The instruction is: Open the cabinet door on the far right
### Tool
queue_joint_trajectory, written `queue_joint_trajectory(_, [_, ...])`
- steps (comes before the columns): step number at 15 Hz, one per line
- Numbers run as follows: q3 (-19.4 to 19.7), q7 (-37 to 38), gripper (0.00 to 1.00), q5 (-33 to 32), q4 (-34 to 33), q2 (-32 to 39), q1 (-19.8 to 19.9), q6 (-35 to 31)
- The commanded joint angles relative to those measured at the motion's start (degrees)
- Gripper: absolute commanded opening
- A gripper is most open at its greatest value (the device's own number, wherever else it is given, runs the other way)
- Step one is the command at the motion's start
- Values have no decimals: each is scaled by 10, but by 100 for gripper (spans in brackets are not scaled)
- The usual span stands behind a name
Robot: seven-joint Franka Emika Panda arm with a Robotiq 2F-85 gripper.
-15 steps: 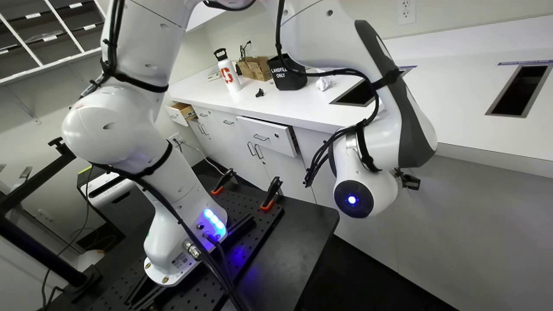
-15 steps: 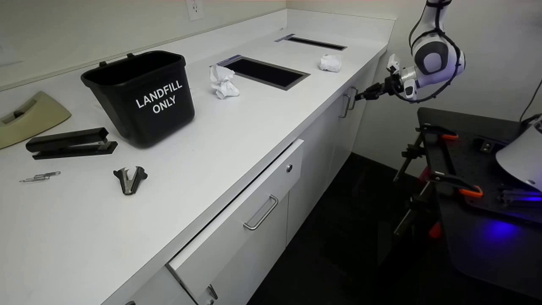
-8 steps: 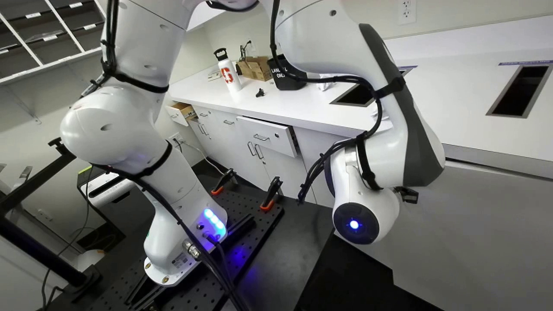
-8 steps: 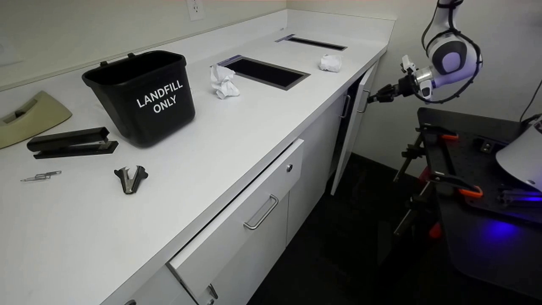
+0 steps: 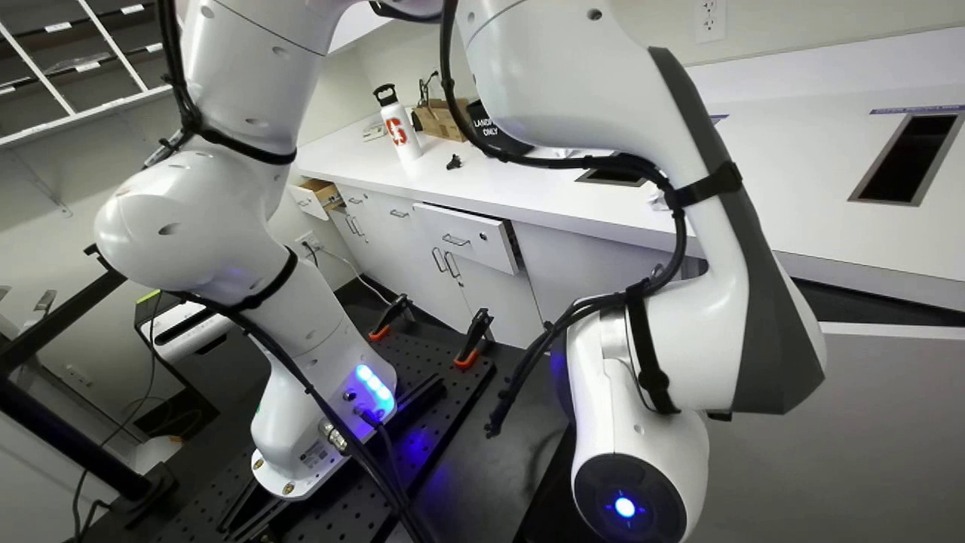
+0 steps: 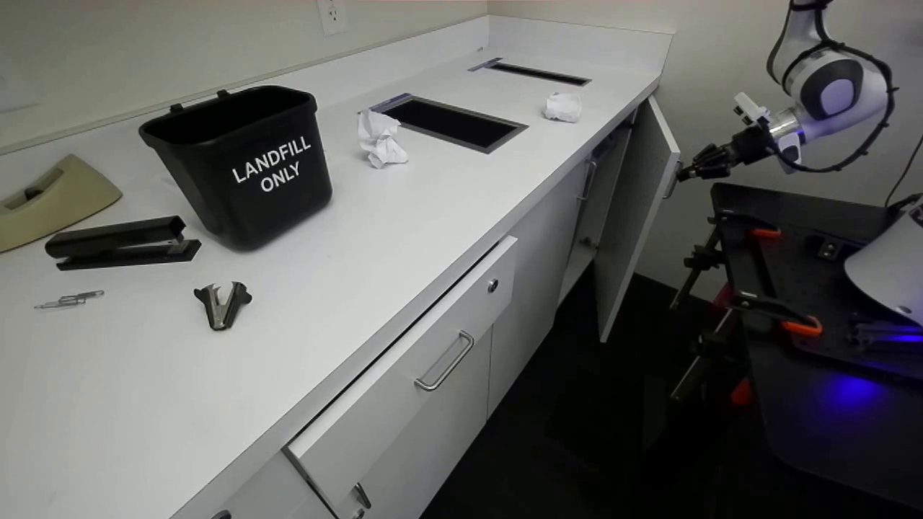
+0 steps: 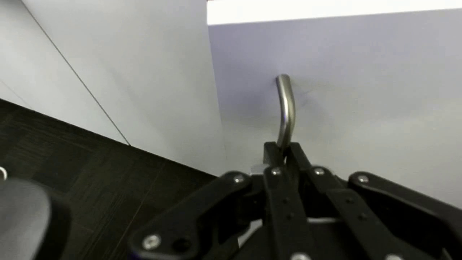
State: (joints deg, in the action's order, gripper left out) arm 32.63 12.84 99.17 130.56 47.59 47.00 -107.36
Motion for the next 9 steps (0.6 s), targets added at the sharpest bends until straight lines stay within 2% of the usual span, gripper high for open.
queue_joint_trajectory(1, [29, -4, 2, -39, -42, 31, 40, -16])
queue_joint_trajectory(3, [38, 7, 2, -70, -56, 37, 55, -20])
queue_joint_trajectory(4, [25, -1, 2, -67, -18, 3, 48, -6])
queue_joint_trajectory(5, [28, -1, 9, -75, -21, 3, 57, -6])
queue_joint_trajectory(9, [21, -1, 9, -75, -22, 3, 59, -3])
